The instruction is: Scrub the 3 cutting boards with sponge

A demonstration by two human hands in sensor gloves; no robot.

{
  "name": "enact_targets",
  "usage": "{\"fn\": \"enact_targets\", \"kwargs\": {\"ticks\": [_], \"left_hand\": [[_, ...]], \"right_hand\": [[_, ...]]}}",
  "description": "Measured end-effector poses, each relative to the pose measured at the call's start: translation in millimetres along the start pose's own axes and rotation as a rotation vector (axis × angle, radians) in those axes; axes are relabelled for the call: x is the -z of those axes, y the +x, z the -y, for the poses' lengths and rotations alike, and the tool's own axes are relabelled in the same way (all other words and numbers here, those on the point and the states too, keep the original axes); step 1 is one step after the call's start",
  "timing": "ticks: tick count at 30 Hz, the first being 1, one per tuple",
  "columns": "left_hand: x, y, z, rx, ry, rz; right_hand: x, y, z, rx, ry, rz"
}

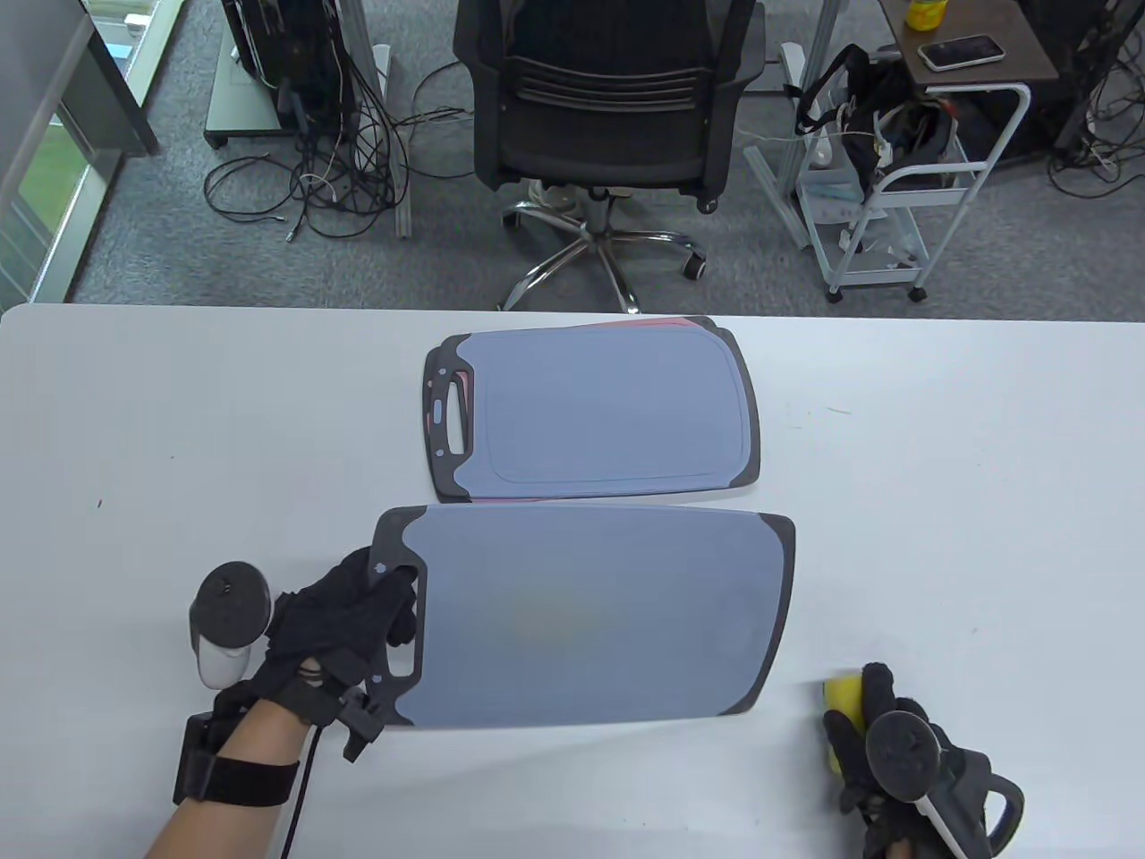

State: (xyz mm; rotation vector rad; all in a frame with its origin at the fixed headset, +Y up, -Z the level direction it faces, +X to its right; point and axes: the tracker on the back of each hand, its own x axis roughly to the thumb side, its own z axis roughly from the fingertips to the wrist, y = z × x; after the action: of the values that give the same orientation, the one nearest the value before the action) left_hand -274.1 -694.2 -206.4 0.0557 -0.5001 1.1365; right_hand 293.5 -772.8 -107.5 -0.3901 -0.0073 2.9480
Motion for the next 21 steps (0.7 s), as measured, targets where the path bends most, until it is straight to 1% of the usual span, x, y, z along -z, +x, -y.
{"fn": "enact_targets", "kwargs": {"ticks": [1,2,3,4,6,7,8,9,10,11,14,17,19,21], "left_hand": [[-3,7,-4,0.045,-0.017,0.031],[-7,14,-8,0.132,-0.056,0.066],[-11,15,-9,0.214,-0.085,0.072],[-15,13,-8,0.279,-0.134,0.084],[-25,3,-2,0.397,-0.269,0.096],[-30,-3,2,0.471,-0.316,0.089],[-36,-7,10,0.568,-0.363,0.100],[-38,-9,14,0.648,-0.384,0.137],[-40,-9,20,0.679,-0.362,0.191],[-40,-8,25,0.686,-0.352,0.211],[-40,-8,46,0.799,-0.364,0.273],[-44,-10,73,1.010,-0.391,0.353],[-46,-10,88,1.101,-0.410,0.363],[-47,-9,98,1.139,-0.404,0.377]], "right_hand": [[-1,-2,0,0.016,-0.003,-0.007],[-1,-4,1,0.032,-0.010,-0.015],[-2,-5,2,0.034,-0.014,-0.019],[-2,-6,2,0.037,-0.016,-0.024],[-3,-7,2,0.028,-0.030,-0.029],[-4,-9,2,0.020,-0.028,-0.041],[-5,-10,1,0.035,-0.015,-0.056],[-5,-10,0,0.057,-0.006,-0.063],[-6,-8,-1,0.094,0.000,-0.067],[-6,-6,-1,0.100,-0.005,-0.064],[-7,-1,2,0.031,-0.042,-0.040],[-5,2,11,0.039,-0.083,-0.039],[-2,9,20,0.088,-0.127,-0.029],[2,26,26,0.120,-0.156,0.003]]}}
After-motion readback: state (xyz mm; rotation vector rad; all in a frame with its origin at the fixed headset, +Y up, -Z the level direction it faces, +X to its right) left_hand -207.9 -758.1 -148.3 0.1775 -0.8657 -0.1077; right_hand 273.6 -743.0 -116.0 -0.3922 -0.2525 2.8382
